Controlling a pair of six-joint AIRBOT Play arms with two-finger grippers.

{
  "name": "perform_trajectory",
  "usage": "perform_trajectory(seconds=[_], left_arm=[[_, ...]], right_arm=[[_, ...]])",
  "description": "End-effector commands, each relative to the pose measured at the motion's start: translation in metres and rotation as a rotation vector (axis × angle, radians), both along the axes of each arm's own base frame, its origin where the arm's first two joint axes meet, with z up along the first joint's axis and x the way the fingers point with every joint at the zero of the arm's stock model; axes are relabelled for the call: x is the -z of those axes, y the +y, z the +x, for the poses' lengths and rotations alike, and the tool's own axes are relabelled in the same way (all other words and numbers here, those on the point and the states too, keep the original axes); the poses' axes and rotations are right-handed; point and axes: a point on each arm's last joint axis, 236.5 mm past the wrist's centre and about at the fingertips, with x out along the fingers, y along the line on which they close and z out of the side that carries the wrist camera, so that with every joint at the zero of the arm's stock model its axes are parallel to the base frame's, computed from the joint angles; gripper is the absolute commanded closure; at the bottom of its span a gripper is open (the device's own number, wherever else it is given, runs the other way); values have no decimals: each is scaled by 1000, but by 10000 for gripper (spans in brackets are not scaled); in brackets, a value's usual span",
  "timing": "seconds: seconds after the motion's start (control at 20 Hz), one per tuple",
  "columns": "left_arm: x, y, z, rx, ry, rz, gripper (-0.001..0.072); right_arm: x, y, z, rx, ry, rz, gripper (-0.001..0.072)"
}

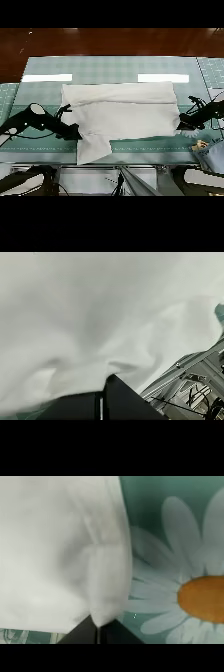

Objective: Fold the shirts.

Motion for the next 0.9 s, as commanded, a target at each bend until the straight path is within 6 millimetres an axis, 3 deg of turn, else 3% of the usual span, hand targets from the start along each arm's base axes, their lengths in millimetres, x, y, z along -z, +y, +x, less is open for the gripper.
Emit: perform_trajectory(seconds=[0.0, 0.2, 0.3, 0.45, 0.6, 0.85], left_arm=[[-36, 3, 52, -12, -148, -17, 683], [-113, 16, 143, -57, -447, -9, 683], [-132, 24, 179, -104, -557, 14, 683], [-122, 25, 209, -123, -547, 12, 683], [-99, 34, 234, -131, -486, 8, 683], [-83, 60, 280, -207, -461, 16, 683]], right_arm=[[-22, 10, 22, -4, -63, 51, 681], [-87, 33, 127, 156, -428, 168, 682], [-107, 36, 166, 168, -563, 134, 682], [-117, 42, 217, 158, -709, 60, 682], [-122, 28, 262, 261, -808, 1, 682], [-92, 16, 280, 277, -787, -36, 682]])
